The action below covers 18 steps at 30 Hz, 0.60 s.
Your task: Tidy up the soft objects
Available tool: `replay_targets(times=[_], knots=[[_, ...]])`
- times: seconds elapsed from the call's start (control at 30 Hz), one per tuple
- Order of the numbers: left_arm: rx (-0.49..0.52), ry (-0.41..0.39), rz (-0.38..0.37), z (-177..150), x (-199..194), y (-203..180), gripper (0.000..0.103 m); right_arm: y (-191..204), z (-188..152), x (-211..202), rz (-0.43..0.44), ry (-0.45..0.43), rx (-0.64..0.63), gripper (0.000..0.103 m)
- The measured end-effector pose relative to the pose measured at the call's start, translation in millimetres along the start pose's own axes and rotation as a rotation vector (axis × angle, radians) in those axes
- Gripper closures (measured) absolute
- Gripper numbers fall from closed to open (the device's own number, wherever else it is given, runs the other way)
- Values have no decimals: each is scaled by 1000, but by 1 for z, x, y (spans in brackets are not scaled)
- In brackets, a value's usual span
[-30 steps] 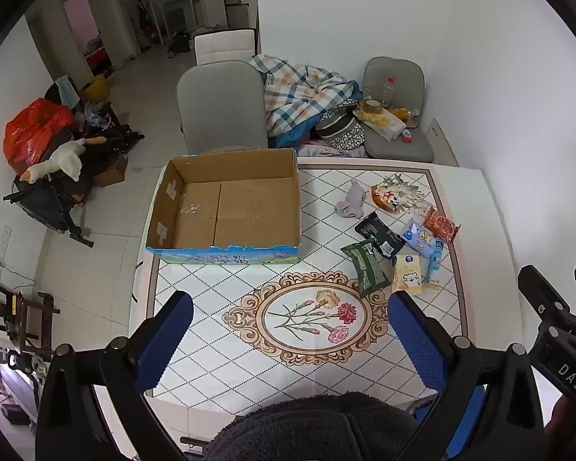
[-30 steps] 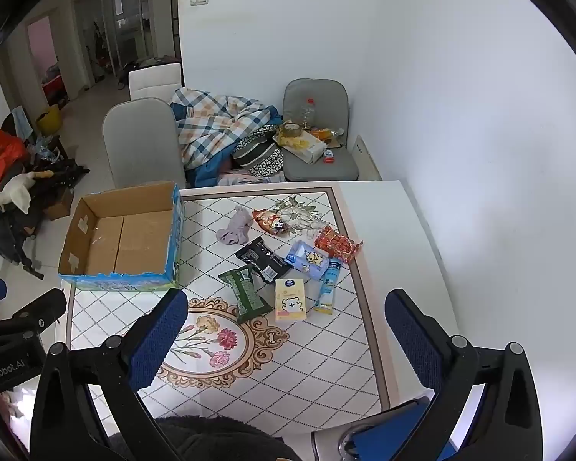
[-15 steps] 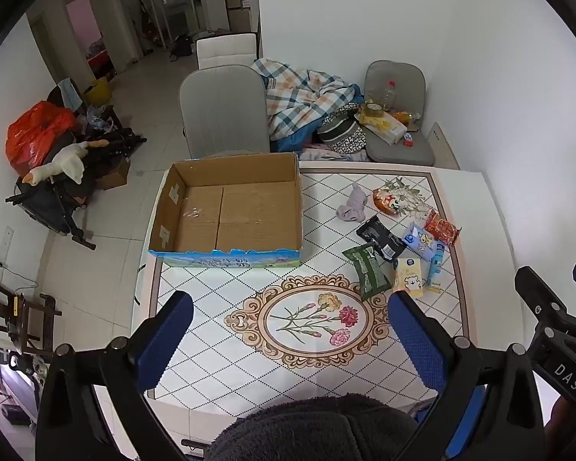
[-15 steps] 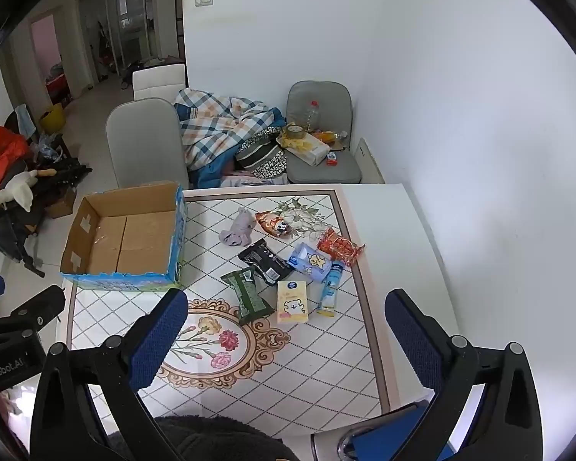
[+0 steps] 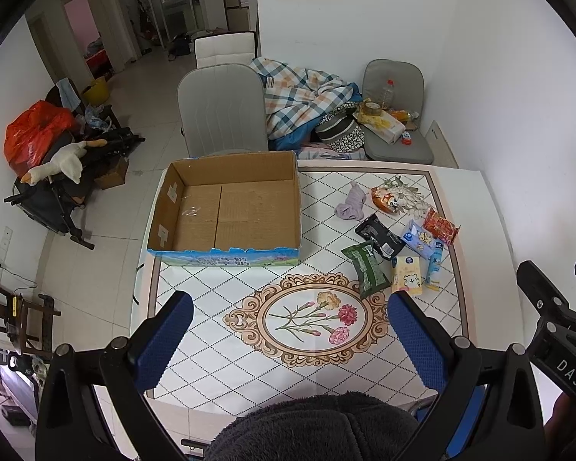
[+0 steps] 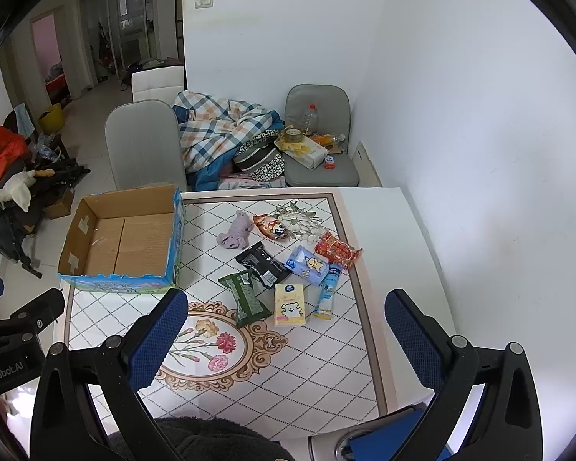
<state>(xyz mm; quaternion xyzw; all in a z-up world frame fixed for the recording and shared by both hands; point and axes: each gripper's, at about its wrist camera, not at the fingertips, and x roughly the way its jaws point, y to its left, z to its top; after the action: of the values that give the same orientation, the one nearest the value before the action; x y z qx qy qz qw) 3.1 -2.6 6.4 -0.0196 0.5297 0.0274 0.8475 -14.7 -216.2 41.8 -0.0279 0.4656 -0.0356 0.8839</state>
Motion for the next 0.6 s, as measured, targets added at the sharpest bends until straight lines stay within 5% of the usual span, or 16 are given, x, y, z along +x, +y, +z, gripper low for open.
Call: replay_targets(times=[0.6], knots=[[-4, -7, -3, -1, -2, 3, 0, 2, 1, -6, 3, -17, 1, 0]])
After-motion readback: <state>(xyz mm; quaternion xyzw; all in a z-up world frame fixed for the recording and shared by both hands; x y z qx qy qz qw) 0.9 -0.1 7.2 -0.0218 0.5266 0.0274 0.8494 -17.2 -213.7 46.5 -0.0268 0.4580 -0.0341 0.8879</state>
